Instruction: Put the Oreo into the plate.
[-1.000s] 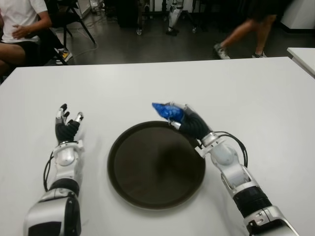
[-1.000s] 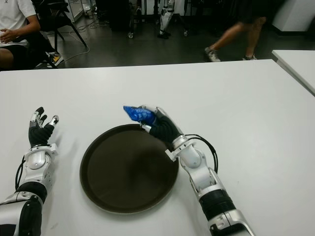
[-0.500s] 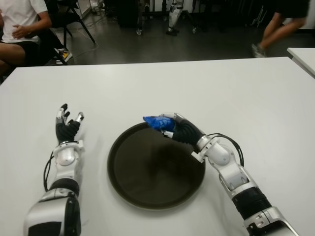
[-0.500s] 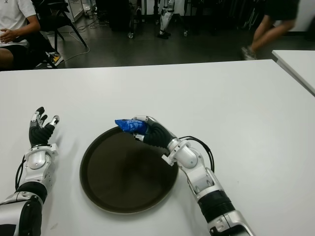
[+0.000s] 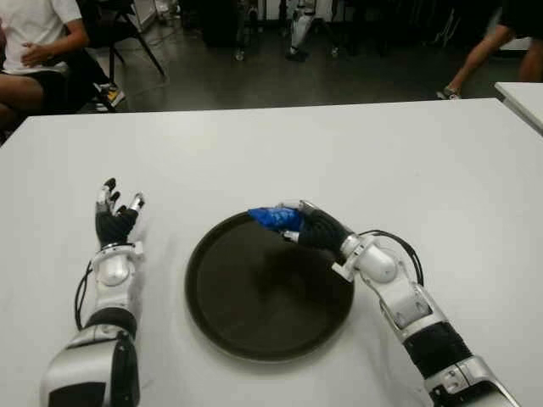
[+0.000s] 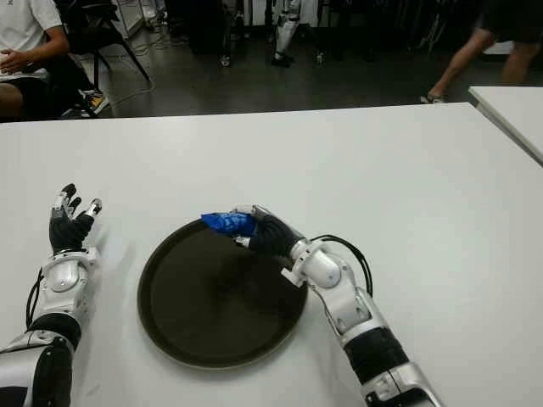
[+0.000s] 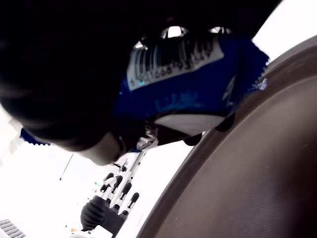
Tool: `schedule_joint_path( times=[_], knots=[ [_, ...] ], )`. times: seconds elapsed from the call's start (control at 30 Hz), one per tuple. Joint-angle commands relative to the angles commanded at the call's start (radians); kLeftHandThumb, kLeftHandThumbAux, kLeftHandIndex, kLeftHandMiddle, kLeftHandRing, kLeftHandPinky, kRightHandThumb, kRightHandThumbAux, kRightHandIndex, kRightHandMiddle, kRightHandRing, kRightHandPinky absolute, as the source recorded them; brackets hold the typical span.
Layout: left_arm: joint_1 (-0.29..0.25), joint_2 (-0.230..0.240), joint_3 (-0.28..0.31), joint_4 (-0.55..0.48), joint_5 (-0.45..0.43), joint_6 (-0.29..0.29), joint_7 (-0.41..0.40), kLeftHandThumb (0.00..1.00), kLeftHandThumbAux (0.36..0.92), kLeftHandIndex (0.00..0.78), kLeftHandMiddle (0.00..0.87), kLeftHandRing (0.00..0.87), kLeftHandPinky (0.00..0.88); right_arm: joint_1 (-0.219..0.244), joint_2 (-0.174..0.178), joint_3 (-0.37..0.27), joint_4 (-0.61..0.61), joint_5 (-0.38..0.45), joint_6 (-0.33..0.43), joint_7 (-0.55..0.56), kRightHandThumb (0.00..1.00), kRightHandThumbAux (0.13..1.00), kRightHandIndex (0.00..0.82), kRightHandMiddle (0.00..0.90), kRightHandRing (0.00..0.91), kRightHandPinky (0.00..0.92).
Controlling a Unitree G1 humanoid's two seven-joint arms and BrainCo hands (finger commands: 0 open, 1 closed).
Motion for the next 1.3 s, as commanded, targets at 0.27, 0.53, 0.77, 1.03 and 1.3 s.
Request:
schedule_joint_path(
  times=[0.27, 0.53, 0.77, 1.03, 1.3],
  knots=[
    [0.000, -0.006, 0.004, -0.005, -0.003, 0.002, 0.014, 0.000, 0.722, 0.000, 0.009, 0.010, 0.034, -0.006, -0.004, -0.003, 0.001, -0.012, 0.015, -0.016, 0.708, 0.716, 0.441, 0.836, 0.837, 0.826],
    [0.000, 0.005, 0.004, -0.006, 0.002, 0.003, 0.016, 0.000, 0.707, 0.000, 0.020, 0.019, 0.036, -0.013, -0.009, -0.006, 0.001, -0.032, 0.032, -0.030, 0.709, 0.716, 0.441, 0.831, 0.834, 0.823],
    [0.008, 0.025, -0.008, -0.021, 0.027, -0.028, 0.042, 0.000, 0.714, 0.001, 0.010, 0.002, 0.005, -0.024, -0.014, -0.004, 0.021, -0.043, 0.028, -0.045, 0.708, 0.716, 0.441, 0.829, 0.833, 0.824],
    [0.017, 0.037, -0.031, -0.040, 0.067, -0.083, 0.088, 0.000, 0.724, 0.000, 0.003, 0.000, 0.000, -0.045, -0.020, -0.002, 0.052, -0.057, 0.023, -0.050, 0.708, 0.716, 0.441, 0.838, 0.839, 0.825],
    [0.022, 0.042, -0.046, -0.054, 0.096, -0.121, 0.129, 0.000, 0.735, 0.000, 0.000, 0.000, 0.000, -0.066, -0.030, 0.003, 0.088, -0.072, 0.012, -0.044, 0.708, 0.717, 0.440, 0.843, 0.841, 0.827]
  ],
)
